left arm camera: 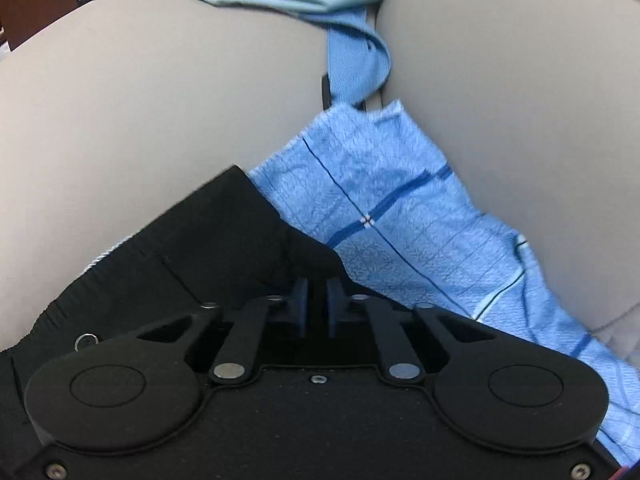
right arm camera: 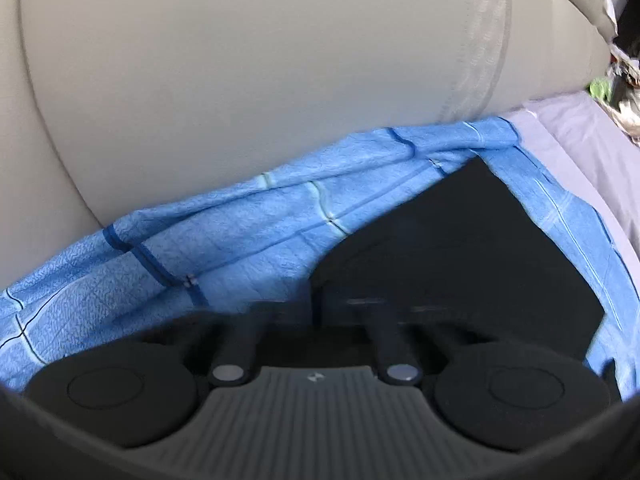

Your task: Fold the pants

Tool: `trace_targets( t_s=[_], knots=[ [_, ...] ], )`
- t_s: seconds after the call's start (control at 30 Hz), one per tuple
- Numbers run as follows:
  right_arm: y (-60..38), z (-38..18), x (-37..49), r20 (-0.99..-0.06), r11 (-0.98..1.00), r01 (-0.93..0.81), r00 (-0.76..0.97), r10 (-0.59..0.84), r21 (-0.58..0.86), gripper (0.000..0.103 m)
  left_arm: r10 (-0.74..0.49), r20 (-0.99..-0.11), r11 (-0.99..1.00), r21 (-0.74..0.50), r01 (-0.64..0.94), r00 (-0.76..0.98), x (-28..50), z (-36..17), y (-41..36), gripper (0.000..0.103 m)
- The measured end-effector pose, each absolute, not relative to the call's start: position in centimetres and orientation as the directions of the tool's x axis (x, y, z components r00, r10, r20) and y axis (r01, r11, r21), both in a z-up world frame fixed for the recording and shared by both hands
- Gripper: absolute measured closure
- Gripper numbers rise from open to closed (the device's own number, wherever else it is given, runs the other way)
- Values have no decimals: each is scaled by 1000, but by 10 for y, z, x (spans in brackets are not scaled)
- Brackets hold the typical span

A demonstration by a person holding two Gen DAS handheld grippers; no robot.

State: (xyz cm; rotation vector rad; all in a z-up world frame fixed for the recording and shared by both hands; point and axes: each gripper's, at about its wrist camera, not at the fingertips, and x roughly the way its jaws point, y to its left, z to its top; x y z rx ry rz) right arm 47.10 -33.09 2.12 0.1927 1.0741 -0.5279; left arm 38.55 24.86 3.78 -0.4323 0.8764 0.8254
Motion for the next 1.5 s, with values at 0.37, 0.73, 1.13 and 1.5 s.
trace_targets(
  t_s=[0.37, 0.73, 1.13, 1.5],
  knots=[
    [-390, 86, 340, -759, 866, 447, 638, -134, 223, 99, 360, -722, 746, -158, -647, 591, 292, 117, 248, 99],
    [-411, 60, 127, -669, 853, 455, 720, -183, 256, 99, 360, -608, 824, -149, -547, 708, 100, 120, 216, 99],
    [-396, 13, 51, -721, 864, 496, 631, -286, 91, 98, 358, -730, 800, -81, -594, 582, 16, 46, 220, 98],
    [-347, 40, 46, -712, 964, 264, 683, -162, 33, 19, 398, -681, 809, -55, -586, 614, -2, 64, 216, 56]
  ],
)
